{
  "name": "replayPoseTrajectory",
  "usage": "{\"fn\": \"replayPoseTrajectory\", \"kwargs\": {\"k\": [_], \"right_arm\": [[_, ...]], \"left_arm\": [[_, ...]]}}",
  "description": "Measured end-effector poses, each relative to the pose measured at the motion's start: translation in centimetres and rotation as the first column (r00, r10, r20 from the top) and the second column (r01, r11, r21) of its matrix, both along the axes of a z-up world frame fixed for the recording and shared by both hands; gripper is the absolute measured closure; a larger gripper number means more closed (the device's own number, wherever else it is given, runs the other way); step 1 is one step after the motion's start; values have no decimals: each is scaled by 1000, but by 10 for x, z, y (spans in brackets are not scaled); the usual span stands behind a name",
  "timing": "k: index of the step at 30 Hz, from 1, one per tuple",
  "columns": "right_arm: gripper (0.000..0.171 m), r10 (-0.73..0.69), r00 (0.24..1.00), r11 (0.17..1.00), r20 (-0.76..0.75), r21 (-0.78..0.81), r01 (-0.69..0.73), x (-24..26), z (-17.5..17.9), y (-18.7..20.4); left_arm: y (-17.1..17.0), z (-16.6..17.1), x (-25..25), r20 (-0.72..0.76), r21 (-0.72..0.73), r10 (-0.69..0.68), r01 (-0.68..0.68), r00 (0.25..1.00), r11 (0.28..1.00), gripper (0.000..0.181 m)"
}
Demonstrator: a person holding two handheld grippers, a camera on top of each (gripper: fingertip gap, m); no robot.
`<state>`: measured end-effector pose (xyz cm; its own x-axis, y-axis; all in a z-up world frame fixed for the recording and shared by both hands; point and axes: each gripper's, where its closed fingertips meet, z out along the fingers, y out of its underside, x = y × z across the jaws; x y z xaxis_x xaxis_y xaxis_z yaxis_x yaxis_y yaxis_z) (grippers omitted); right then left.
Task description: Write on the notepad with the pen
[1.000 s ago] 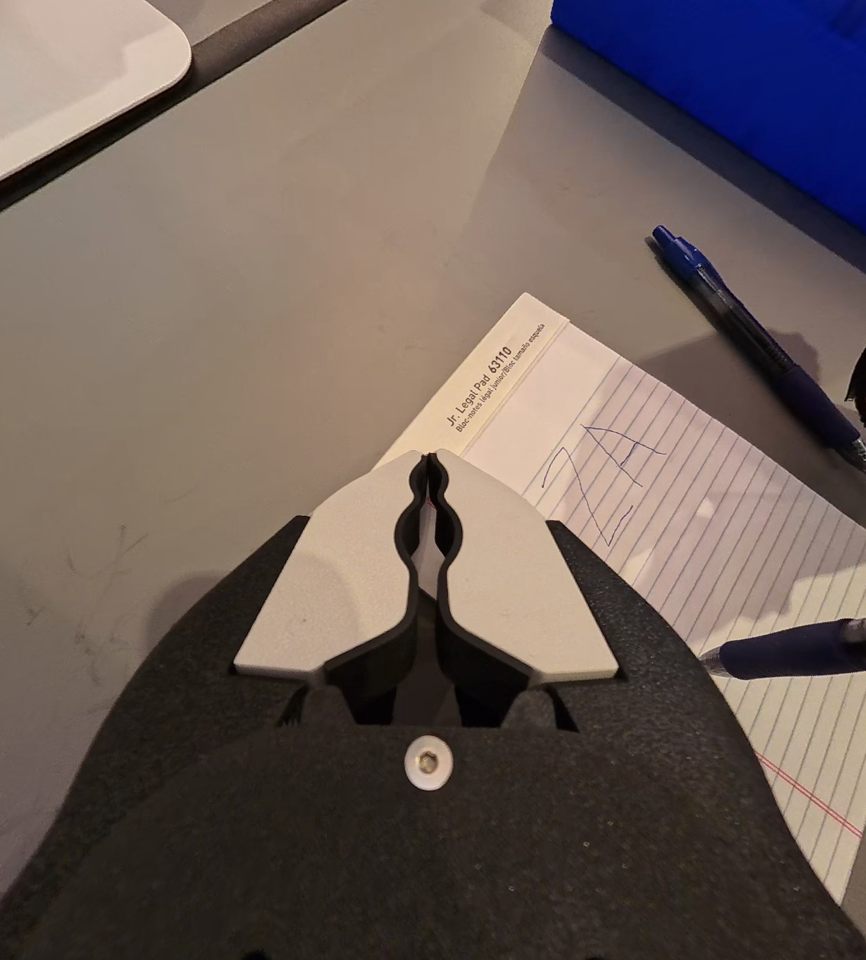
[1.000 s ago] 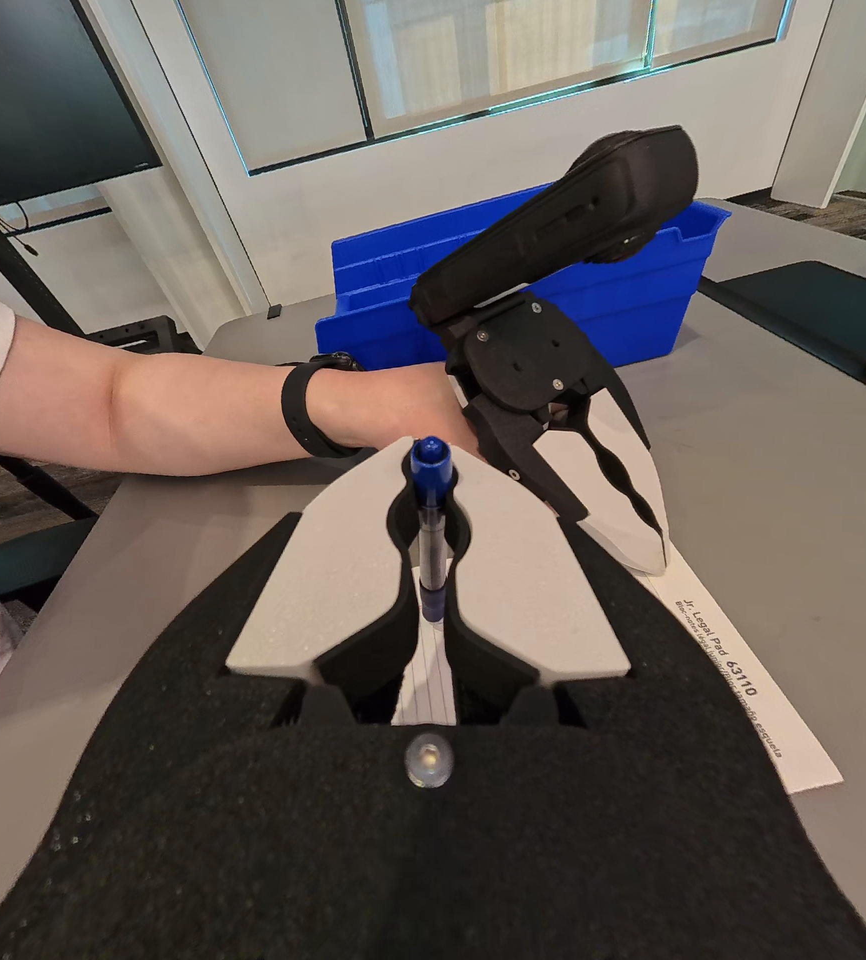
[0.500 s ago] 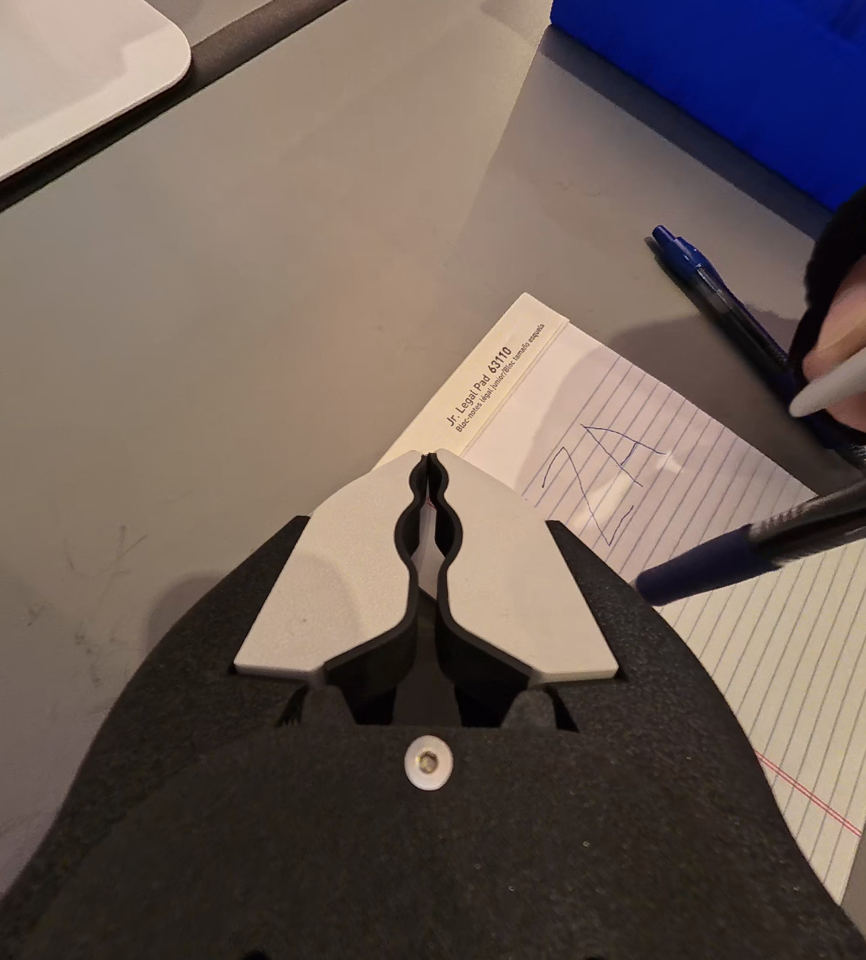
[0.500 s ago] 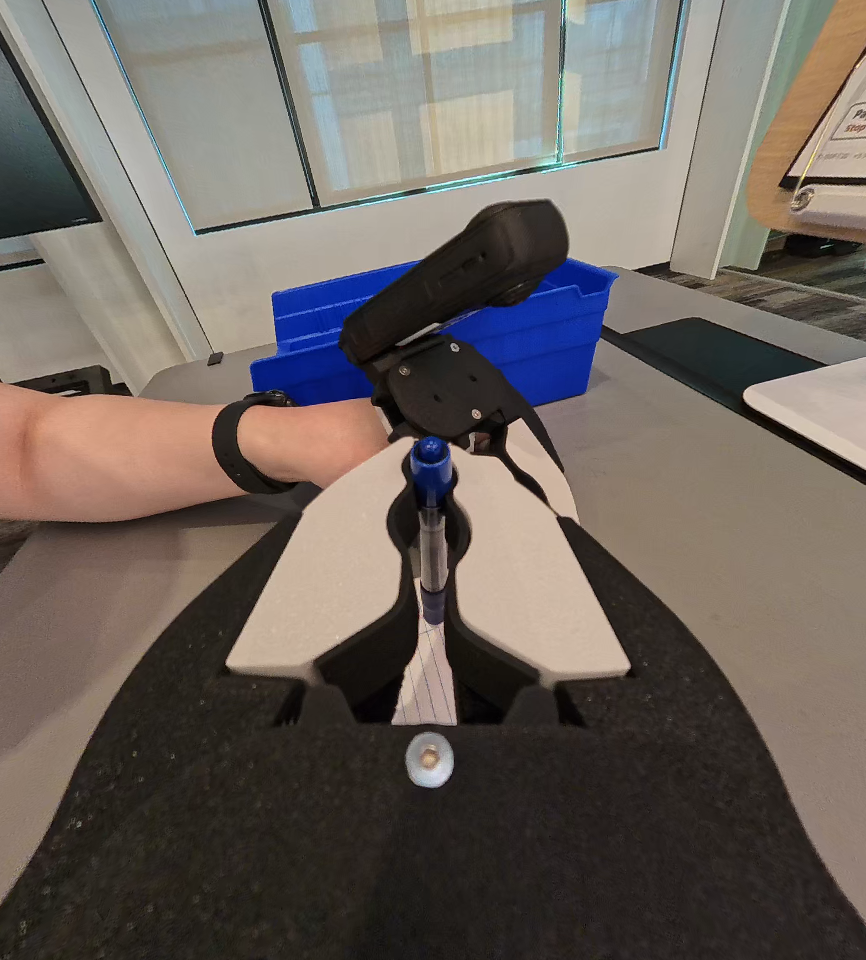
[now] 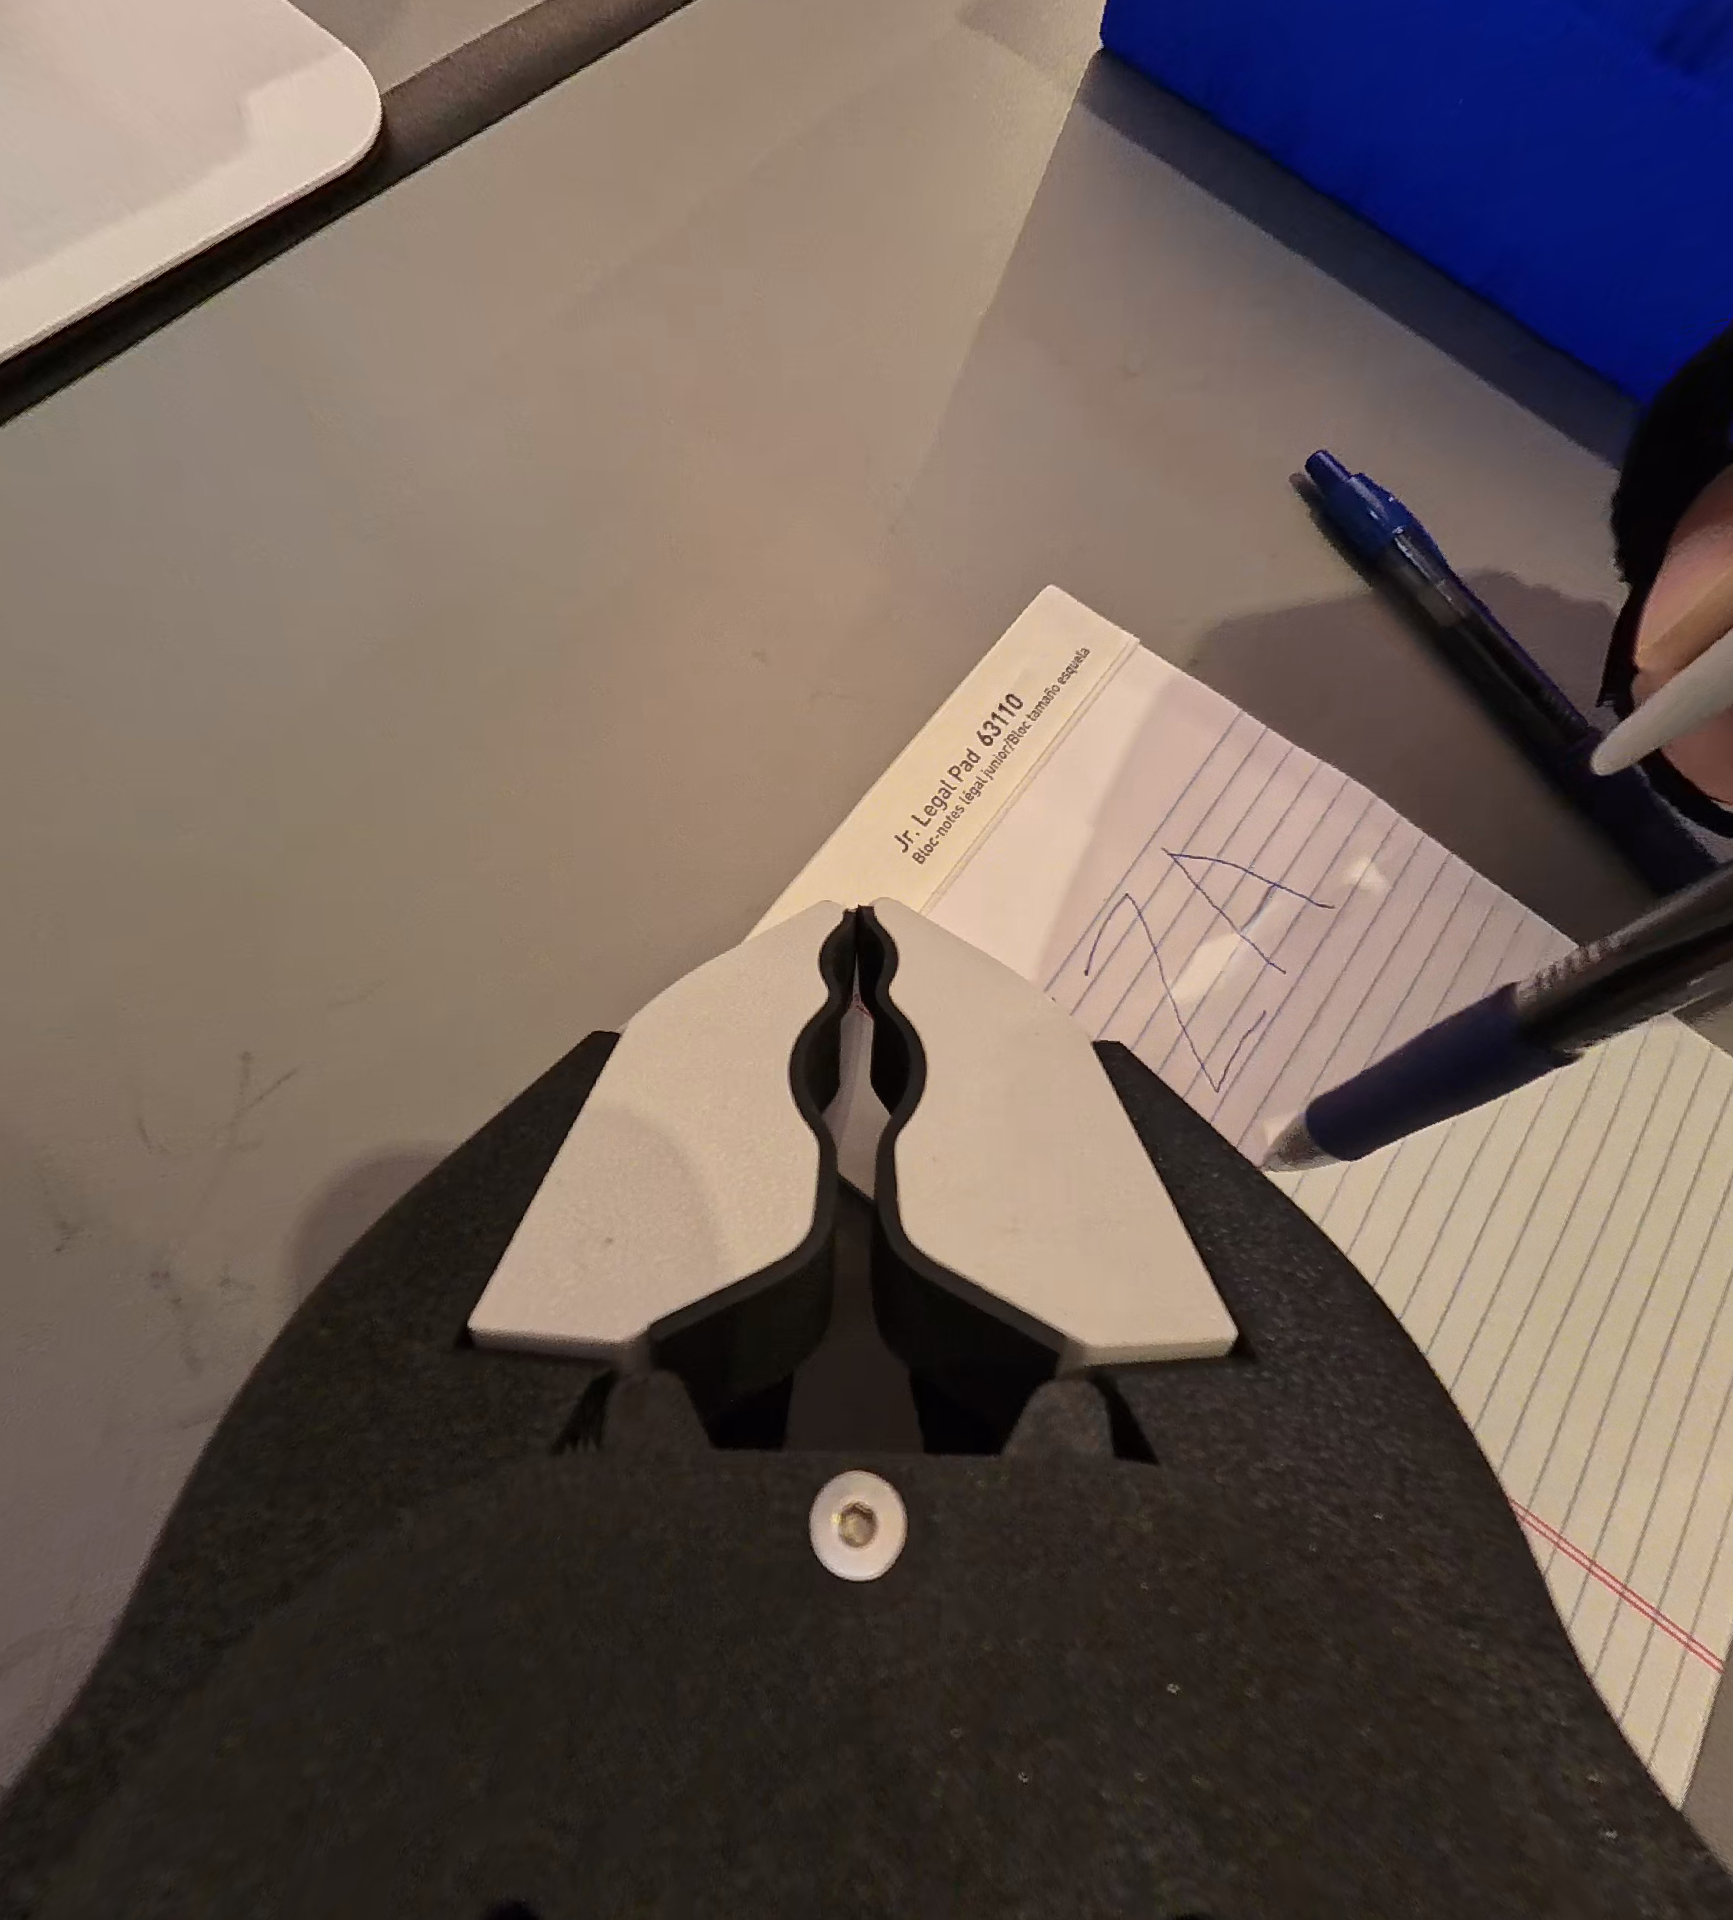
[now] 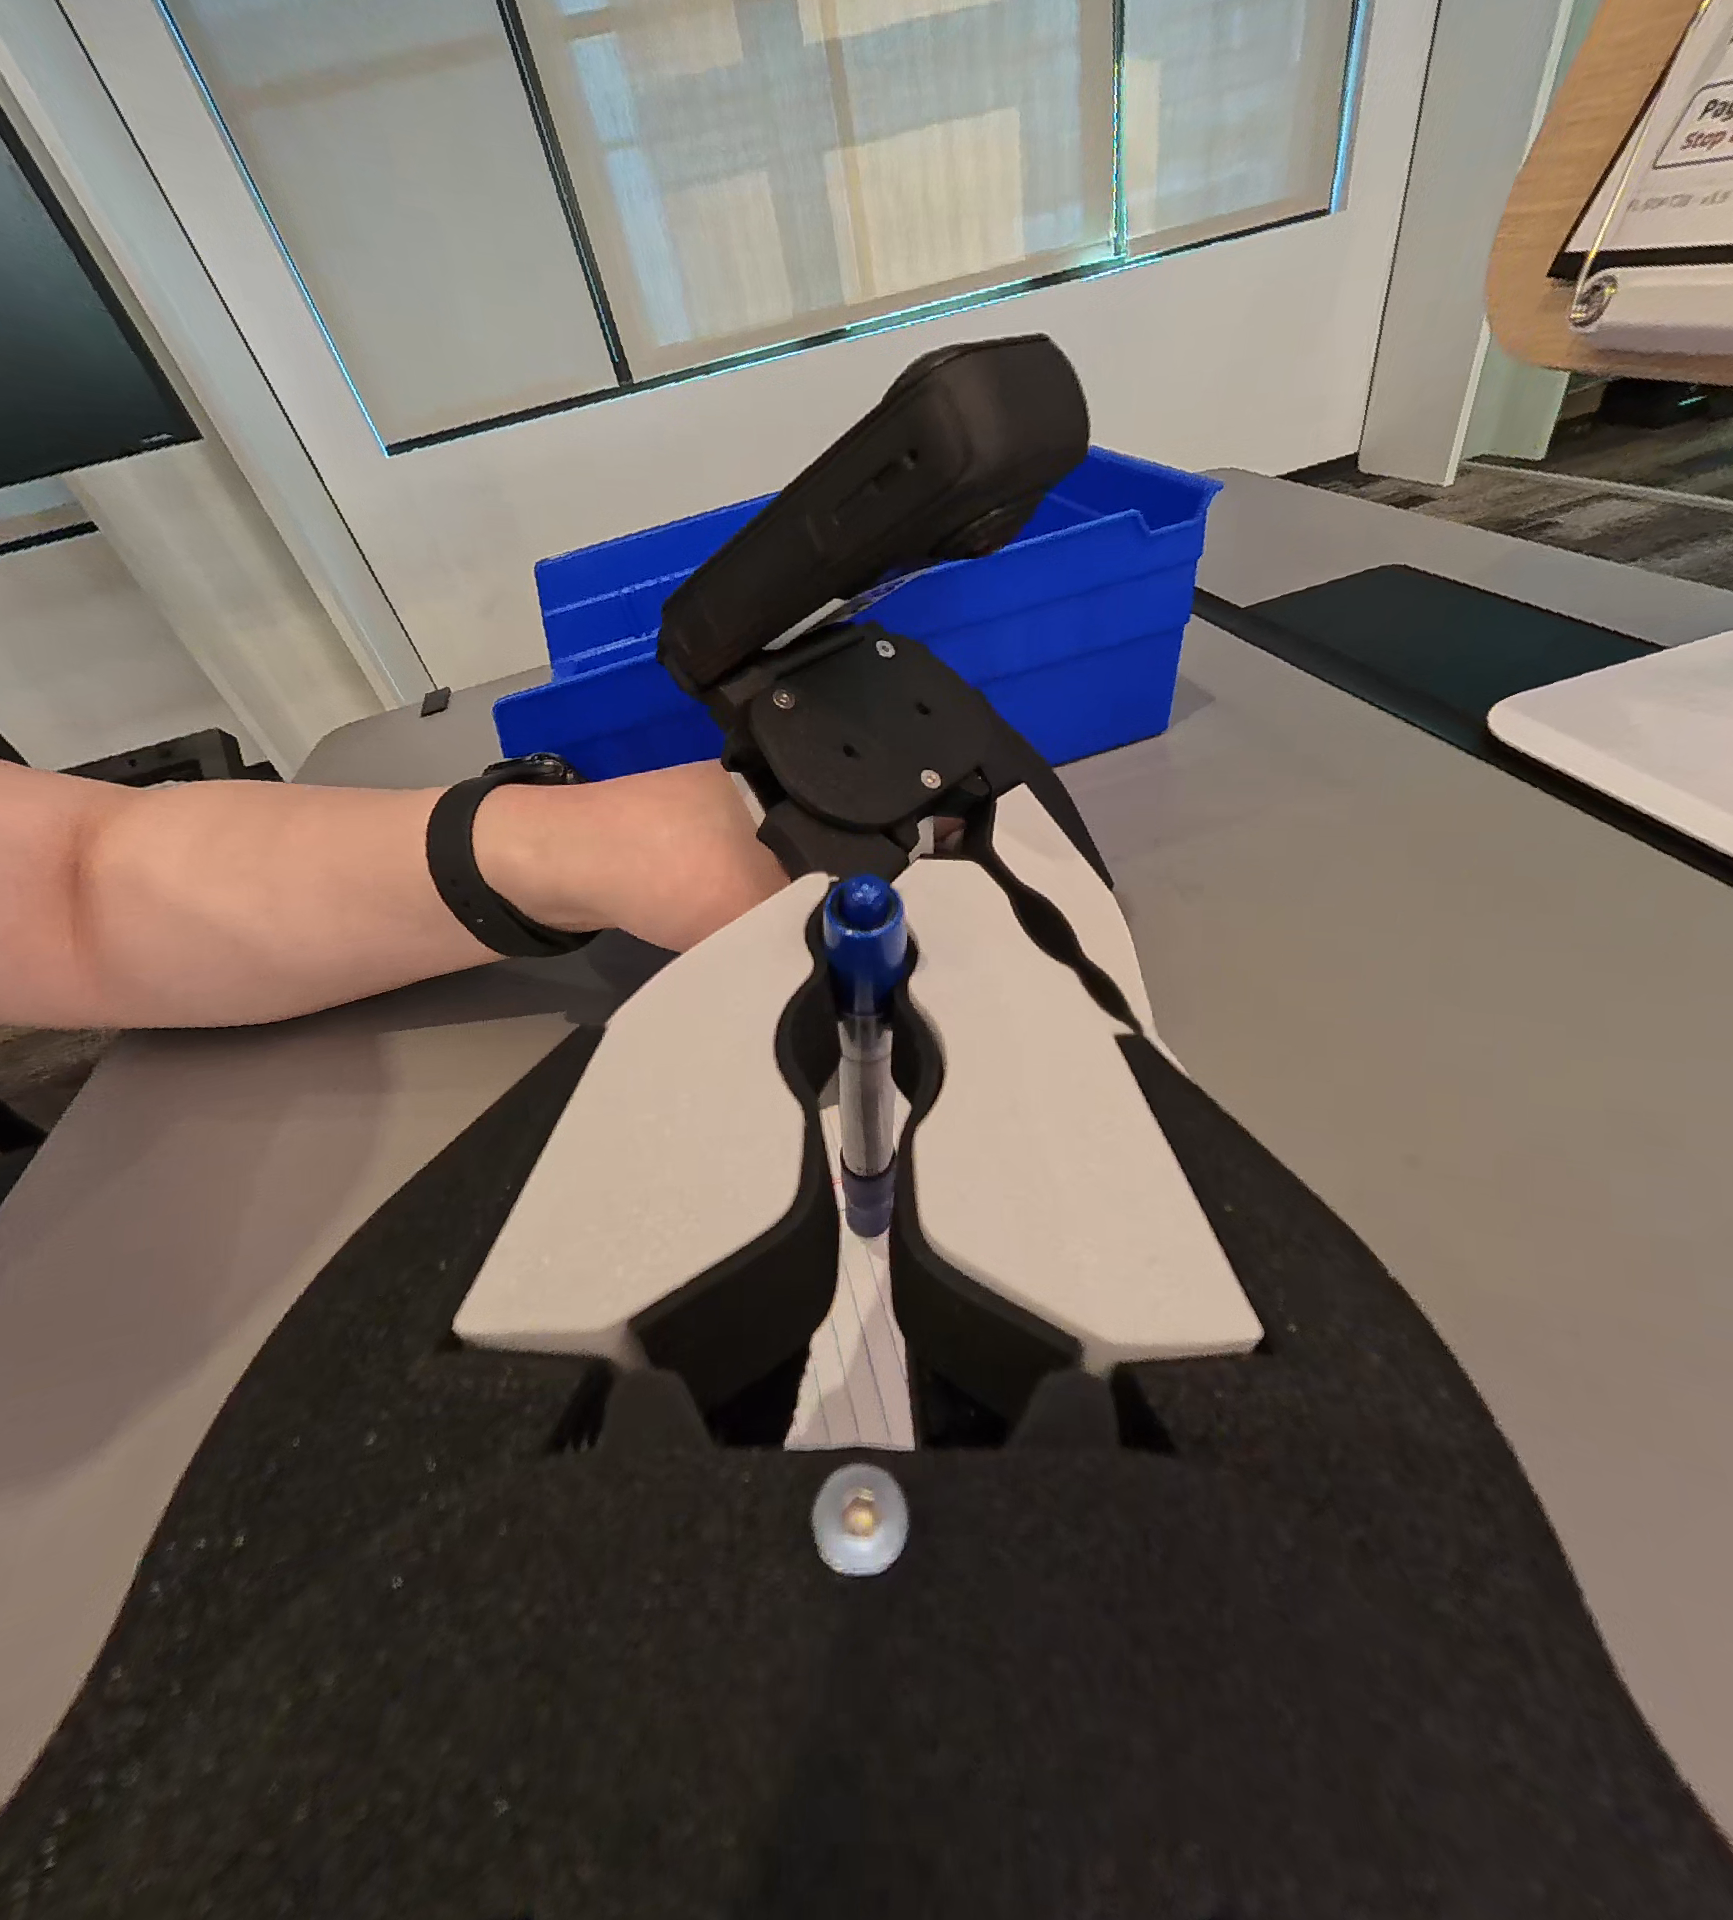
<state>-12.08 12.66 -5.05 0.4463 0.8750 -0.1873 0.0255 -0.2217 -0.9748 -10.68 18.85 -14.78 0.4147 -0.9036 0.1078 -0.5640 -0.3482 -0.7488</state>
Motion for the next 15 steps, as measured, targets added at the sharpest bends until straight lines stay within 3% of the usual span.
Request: {"fn": "replayPoseTrajectory", "kwargs": {"k": [15], "right_arm": [[167, 64, 998, 998, -3, -16, -64, -13, -1, -10]], "left_arm": [[0, 0, 0, 0, 0, -1, 1, 1000, 1000, 181]]}}
